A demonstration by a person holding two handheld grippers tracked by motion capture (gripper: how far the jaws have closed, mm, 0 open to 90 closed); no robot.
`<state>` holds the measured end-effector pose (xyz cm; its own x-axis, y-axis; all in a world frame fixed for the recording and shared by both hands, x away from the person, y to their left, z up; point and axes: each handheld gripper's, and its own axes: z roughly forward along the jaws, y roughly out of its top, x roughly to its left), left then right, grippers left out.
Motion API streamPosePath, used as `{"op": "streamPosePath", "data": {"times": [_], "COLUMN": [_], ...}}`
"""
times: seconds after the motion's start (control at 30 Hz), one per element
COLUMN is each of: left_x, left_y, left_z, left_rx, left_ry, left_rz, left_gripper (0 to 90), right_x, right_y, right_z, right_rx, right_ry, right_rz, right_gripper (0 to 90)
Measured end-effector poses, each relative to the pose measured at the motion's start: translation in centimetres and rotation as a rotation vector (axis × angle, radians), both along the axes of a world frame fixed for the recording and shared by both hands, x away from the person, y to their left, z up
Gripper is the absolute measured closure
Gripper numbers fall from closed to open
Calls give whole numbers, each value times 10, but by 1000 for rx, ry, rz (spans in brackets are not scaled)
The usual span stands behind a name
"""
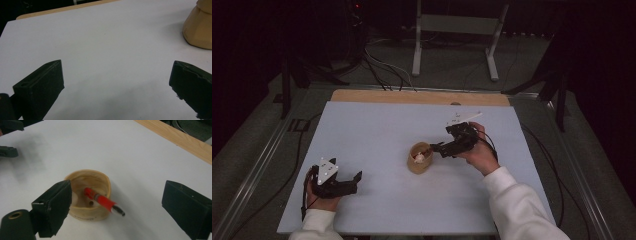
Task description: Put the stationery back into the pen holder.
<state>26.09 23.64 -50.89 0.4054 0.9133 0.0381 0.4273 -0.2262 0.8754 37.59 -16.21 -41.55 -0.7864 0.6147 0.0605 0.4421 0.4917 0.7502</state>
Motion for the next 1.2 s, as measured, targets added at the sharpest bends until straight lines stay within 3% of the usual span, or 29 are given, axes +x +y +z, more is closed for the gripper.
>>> {"op": "streamPosePath", "data": {"times": [0.17,1.2], "left_x": [0,1], "left_y": [0,-1], "left_z": [0,0], "left_rx": [0,1], "left_ry": [0,-3], "left_rz": [0,-2], "left_gripper": [1,1], "right_x": [-1,-9], "right_y": [-7,-48], "right_z": [-2,-13], "right_rx": [-5,-23], "right_ry": [-12,-66], "right_rz": [-25,-192], "right_gripper": [41,28]}}
